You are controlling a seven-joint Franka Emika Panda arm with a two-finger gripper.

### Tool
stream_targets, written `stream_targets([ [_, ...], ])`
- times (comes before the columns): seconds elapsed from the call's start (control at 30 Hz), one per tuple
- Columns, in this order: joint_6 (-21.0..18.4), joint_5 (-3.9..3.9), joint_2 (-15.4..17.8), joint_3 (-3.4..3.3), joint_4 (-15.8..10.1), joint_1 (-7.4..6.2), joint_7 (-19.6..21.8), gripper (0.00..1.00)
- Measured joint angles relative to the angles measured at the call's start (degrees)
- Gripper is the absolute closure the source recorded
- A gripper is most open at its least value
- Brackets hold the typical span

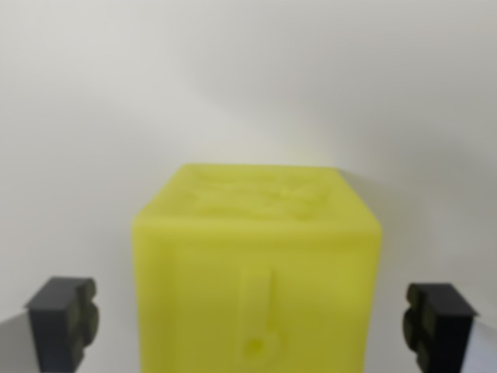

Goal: Pick yellow cube

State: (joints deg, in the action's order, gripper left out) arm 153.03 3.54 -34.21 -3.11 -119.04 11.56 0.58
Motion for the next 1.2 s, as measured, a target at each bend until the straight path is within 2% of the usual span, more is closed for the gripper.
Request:
stream_targets([
  [0.27, 1.7, 0.65, -2.6, 0.01, 0.8, 0.01, -0.9, 0.00],
  [0.47, 1.9, 0.87, -2.8, -0.03, 1.0, -0.02, -1.2, 0.00],
  [0.5, 1.9, 0.88, -2.8, -0.04, 1.0, -0.03, -1.2, 1.00],
  [0.73, 1.2, 0.84, -1.8, -0.08, 0.6, -0.03, -1.2, 1.00],
  [1.2, -2.2, -0.07, 3.0, -0.08, -0.7, 0.10, -0.5, 1.00],
])
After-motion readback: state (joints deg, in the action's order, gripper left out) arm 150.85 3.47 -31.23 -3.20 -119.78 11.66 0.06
